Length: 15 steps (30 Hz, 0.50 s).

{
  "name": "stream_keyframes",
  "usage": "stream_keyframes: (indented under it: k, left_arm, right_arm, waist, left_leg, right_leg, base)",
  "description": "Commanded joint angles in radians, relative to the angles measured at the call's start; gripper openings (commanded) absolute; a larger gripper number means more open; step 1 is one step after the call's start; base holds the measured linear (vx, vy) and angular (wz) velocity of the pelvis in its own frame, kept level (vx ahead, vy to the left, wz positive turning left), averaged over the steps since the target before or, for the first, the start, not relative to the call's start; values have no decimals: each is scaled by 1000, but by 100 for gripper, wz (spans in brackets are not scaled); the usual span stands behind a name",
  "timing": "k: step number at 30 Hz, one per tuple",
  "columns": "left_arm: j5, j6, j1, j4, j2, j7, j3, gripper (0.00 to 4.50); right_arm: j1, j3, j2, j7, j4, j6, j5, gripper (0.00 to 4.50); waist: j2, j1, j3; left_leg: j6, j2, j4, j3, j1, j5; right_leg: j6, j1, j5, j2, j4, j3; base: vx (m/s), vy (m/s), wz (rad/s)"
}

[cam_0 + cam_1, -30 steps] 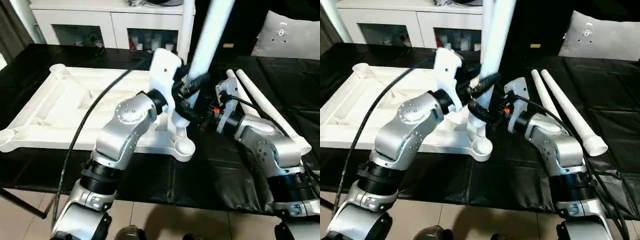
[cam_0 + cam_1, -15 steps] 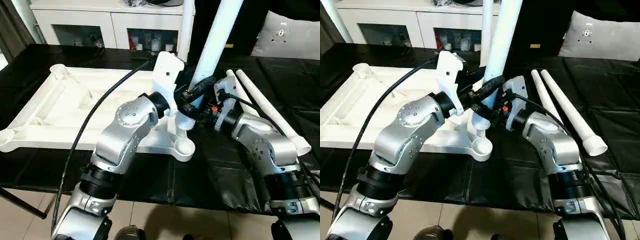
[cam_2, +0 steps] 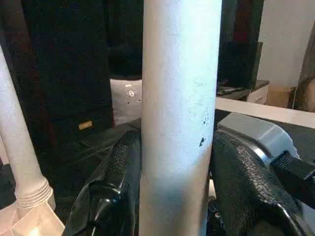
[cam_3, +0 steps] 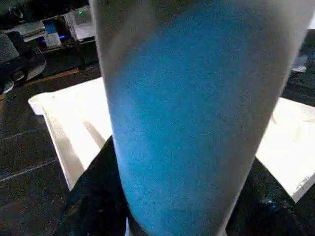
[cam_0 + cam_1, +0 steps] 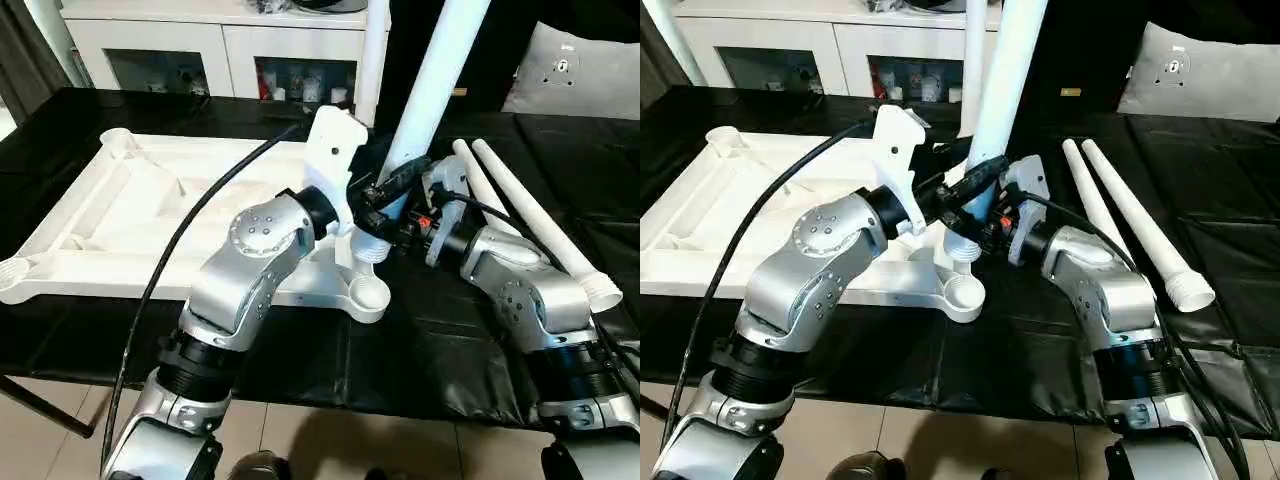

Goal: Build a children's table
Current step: Pick table leg

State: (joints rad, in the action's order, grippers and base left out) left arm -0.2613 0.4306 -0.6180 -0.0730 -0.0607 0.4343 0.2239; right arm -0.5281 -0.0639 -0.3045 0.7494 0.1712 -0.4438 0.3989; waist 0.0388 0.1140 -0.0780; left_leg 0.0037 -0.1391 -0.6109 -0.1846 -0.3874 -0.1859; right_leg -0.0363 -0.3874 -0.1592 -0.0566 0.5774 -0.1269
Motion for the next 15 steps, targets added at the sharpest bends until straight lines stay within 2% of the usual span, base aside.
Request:
stream_keyframes:
  k: [1, 3, 4, 7, 8, 9, 15]
  left_arm:
    - [-2, 3, 0, -27, 6, 13, 9, 184]
    - [0, 3, -1, -25, 7, 12, 8, 184]
    - [2, 2, -2, -23, 7, 11, 6, 184]
    - [3, 1, -4, -21, 7, 10, 5, 184]
    - [3, 1, -5, -20, 7, 10, 4, 184]
    - [3, 2, -5, -19, 7, 10, 3, 184]
    - [5, 2, -6, -18, 5, 10, 3, 184]
  right_arm:
    - [0, -3, -3, 1, 8, -1, -4, 195]
    - [-1, -3, -4, -1, 9, -5, -4, 195]
    - [-2, 7, 1, 0, 10, -27, 11, 264]
    - [-3, 11, 4, 1, 10, -29, 10, 270]
    - [-3, 6, 1, 2, 10, -21, 0, 298]
    - [-3, 2, -1, 1, 9, -16, -7, 306]
    - [2, 1, -1, 2, 1, -12, -11, 309]
  waist:
    - [-18, 3, 85]
    - [-18, 3, 85]
    - [-18, 2, 85]
    - [-16, 3, 85]
    - [-16, 3, 85]
    - [-17, 3, 85]
    - [-16, 3, 86]
  left_leg:
    - [58, -107, 65, 50, 18, -139]
    - [58, -108, 66, 51, 19, -141]
    - [58, -107, 66, 50, 19, -142]
    - [58, -107, 66, 50, 19, -142]
    - [56, -107, 65, 50, 19, -142]
    - [56, -107, 66, 50, 19, -142]
    - [59, -107, 65, 50, 18, -135]
  right_leg:
    - [-104, 50, -336, -129, -75, 76]
    - [-105, 49, -334, -129, -75, 76]
    - [-106, 50, -335, -129, -76, 76]
    - [-107, 49, -335, -129, -75, 76]
    - [-107, 50, -333, -129, -75, 76]
    - [-106, 50, -333, -129, -75, 76]
    - [-112, 51, -322, -130, -73, 76]
  base:
    - [0, 0, 0]
    - [0, 0, 0]
    - [0, 0, 0]
    - [0, 0, 0]
    - [0, 0, 0]
    - [0, 0, 0]
    - [0, 0, 0]
